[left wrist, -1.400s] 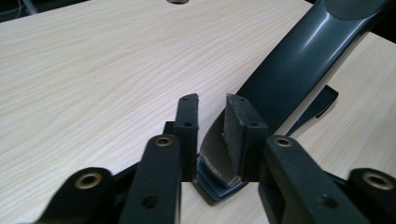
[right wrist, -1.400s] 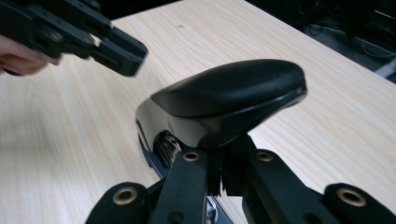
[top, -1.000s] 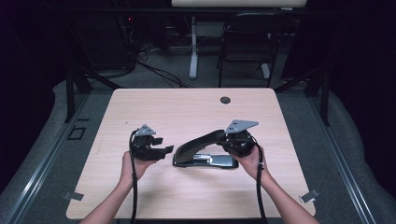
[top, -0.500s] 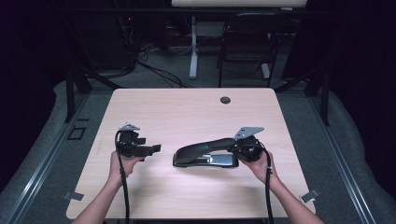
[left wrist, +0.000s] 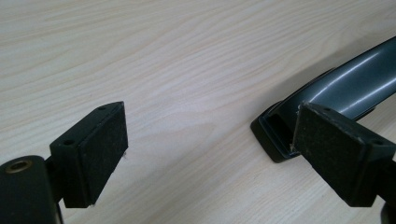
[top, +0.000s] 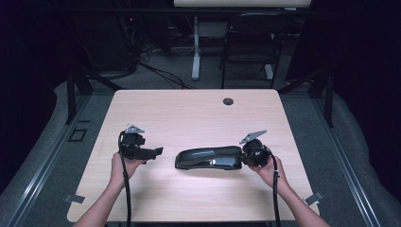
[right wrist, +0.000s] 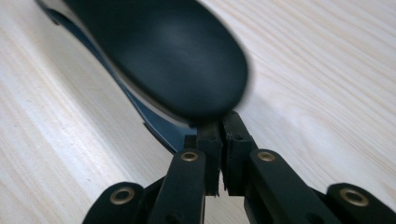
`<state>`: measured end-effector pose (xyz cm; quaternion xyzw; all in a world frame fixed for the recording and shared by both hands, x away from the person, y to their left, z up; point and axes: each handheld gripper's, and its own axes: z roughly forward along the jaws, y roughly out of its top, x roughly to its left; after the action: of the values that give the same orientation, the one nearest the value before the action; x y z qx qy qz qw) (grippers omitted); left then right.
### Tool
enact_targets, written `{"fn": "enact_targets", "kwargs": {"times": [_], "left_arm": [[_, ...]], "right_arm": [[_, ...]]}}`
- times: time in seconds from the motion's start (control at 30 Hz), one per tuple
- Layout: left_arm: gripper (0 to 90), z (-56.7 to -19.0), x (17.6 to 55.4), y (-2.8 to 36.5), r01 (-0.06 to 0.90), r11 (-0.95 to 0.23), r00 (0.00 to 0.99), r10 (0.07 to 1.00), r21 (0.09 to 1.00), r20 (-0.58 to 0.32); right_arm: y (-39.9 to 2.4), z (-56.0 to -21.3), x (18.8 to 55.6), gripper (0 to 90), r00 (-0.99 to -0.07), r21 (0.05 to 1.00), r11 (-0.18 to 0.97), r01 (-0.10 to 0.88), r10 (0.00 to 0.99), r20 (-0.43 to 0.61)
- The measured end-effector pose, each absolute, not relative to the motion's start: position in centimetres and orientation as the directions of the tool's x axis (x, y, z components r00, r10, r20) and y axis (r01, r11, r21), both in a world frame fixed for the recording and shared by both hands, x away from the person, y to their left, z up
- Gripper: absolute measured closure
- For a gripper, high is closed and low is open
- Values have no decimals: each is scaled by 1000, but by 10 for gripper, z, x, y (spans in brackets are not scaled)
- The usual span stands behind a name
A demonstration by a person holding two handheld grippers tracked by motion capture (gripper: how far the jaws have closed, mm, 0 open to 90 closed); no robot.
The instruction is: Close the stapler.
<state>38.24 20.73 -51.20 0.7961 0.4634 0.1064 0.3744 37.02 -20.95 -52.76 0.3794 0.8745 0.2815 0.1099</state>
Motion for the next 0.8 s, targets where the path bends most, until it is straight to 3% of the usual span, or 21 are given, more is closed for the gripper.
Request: {"fn": "enact_targets", "kwargs": {"times": [0.2, 0.4, 0.8], "left_arm": [[103, -511, 382, 206, 655, -304, 553, 817, 692, -165], [110, -511, 381, 203, 647, -320, 560, 816, 692, -146], [112, -513, 383, 203, 649, -324, 564, 812, 688, -151]], "right_arm": [[-227, -502, 366, 882, -614, 645, 464, 608, 789, 10], [-219, -466, 346, 877, -628, 716, 485, 502, 774, -85], [-204, -476, 348, 884, -680, 683, 530, 503, 730, -65]]}}
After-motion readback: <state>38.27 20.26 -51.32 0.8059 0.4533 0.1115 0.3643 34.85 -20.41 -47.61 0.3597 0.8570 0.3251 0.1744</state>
